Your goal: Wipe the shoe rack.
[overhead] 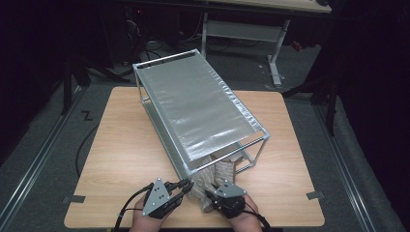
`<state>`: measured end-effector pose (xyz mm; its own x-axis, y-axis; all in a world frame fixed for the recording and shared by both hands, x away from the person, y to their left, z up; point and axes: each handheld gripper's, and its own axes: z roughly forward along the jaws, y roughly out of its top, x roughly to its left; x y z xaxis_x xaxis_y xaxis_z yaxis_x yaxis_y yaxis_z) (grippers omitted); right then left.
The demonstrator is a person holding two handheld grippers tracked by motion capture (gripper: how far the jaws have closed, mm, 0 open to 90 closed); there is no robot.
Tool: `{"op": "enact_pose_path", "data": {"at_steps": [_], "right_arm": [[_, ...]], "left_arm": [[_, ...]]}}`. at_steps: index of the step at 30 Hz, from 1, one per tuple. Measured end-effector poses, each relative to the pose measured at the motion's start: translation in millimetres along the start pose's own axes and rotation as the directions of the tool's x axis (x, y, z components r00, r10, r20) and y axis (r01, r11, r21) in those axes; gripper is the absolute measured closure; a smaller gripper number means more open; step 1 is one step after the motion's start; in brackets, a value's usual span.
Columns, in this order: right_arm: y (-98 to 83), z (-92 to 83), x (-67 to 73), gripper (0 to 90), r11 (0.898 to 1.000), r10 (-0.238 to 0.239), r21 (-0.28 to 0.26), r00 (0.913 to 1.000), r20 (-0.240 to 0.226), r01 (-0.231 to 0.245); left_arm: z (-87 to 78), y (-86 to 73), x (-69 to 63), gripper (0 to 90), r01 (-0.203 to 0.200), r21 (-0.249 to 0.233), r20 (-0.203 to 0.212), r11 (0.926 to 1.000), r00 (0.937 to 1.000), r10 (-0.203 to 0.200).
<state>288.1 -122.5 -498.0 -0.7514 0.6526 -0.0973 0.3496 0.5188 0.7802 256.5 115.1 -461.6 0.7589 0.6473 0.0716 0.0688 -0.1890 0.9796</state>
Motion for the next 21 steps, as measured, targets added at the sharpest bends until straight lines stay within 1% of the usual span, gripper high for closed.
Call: {"op": "enact_pose_path", "data": {"at_steps": [1,3,7,10,11,14,18,21], "right_arm": [[1.7,0.5,5.4,69.9,1.000,-0.012,-0.001,0.9999,-0.011,0.012],[3.2,0.8,12.0,69.9,1.000,-0.011,-0.003,0.9992,-0.039,0.011],[4.0,1.8,14.5,69.9,1.000,-0.017,-0.005,0.9989,-0.045,0.017],[3.6,1.6,12.3,69.7,1.000,-0.011,-0.001,0.9990,-0.043,0.011],[3.4,1.7,11.1,69.6,1.000,-0.015,-0.003,0.9991,-0.038,0.015],[2.3,0.9,6.3,69.5,1.000,-0.010,0.001,0.9998,-0.020,0.010],[-0.3,-0.8,-4.1,69.4,1.000,0.010,0.004,0.9999,0.007,-0.010],[-2.6,-2.6,-13.8,69.4,0.999,0.035,0.007,0.9990,0.029,-0.036]], "left_arm": [[0.0,0.0,0.0,79.9,0.000,0.000,0.000,1.0000,1.0000,0.000],[0.2,-0.1,0.0,79.9,0.002,-0.001,0.001,1.0000,1.0000,-0.002],[0.7,-0.2,0.1,79.9,0.004,-0.003,0.001,1.0000,1.0000,-0.004],[0.4,0.0,-0.2,80.0,0.001,-0.001,-0.002,1.0000,1.0000,-0.001],[0.3,0.0,-0.4,79.9,0.000,0.000,-0.003,1.0000,1.0000,0.000],[0.0,0.2,-0.2,79.9,0.000,0.002,-0.001,1.0000,1.0000,0.000],[-0.1,0.2,0.0,79.9,0.000,0.002,0.000,1.0000,1.0000,0.000],[-0.2,0.2,0.1,79.9,0.000,0.002,0.001,1.0000,1.0000,0.000]]}}
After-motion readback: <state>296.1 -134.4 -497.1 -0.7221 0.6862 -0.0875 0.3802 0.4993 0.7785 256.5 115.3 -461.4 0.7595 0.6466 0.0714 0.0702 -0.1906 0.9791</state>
